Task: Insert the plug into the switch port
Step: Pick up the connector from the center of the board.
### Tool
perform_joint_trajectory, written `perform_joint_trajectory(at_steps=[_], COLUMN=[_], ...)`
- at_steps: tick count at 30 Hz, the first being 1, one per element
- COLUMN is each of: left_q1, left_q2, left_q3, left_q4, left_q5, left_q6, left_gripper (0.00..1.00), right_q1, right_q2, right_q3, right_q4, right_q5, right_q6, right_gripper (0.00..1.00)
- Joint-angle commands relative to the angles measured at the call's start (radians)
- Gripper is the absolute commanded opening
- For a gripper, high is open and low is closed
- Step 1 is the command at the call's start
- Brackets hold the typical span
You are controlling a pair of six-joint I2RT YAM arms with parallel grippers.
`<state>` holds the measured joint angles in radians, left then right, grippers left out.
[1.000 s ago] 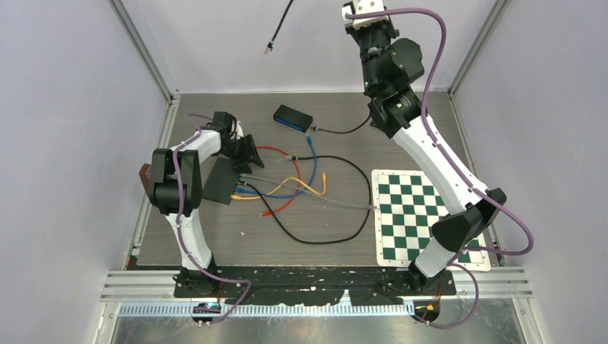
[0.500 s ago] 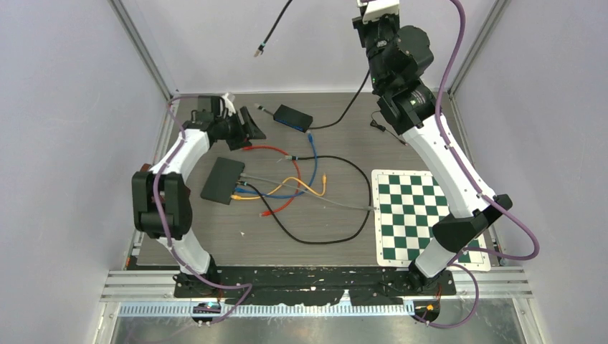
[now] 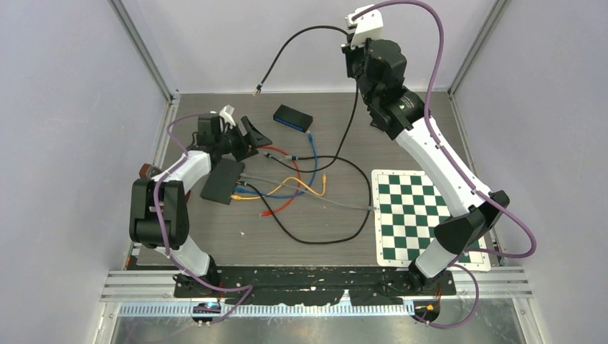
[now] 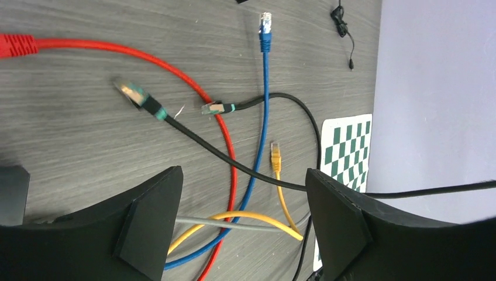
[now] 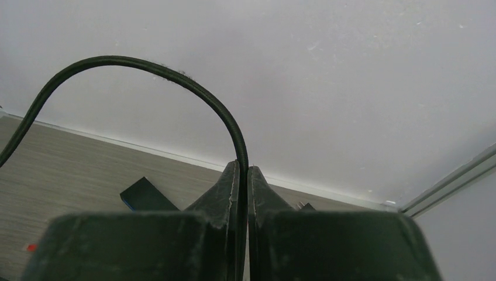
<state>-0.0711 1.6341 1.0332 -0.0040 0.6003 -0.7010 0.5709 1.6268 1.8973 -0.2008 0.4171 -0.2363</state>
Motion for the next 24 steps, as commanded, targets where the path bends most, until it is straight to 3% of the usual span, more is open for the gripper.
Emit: perform_joint_trajectory(at_steps=[1,12,24], left_q1=[0.007,0.009,-0.001], left_q2=[-0.013,0.070,0.214], left_q3=[0.005,0.016,0.043], left_q4=[0.063,0.075,0.292], left_q5=[-0.028,-0.082,-0.035], left_q6=[-0.005,-0.048,-0.261], left_gripper=[0.81,0.80,0.78], right_q1=[-0.010,-0.044,-0.109], right_q2=[-0.078,-0.133,-0.197], right_q3=[0.002,-0.014,-0.126], right_q4=[0.044,0.044,0.106], right_q5=[-0.007,-0.051,-0.172], right_q6=[0.082,0.176,0.315], right_gripper=[0.05,0.05,0.05])
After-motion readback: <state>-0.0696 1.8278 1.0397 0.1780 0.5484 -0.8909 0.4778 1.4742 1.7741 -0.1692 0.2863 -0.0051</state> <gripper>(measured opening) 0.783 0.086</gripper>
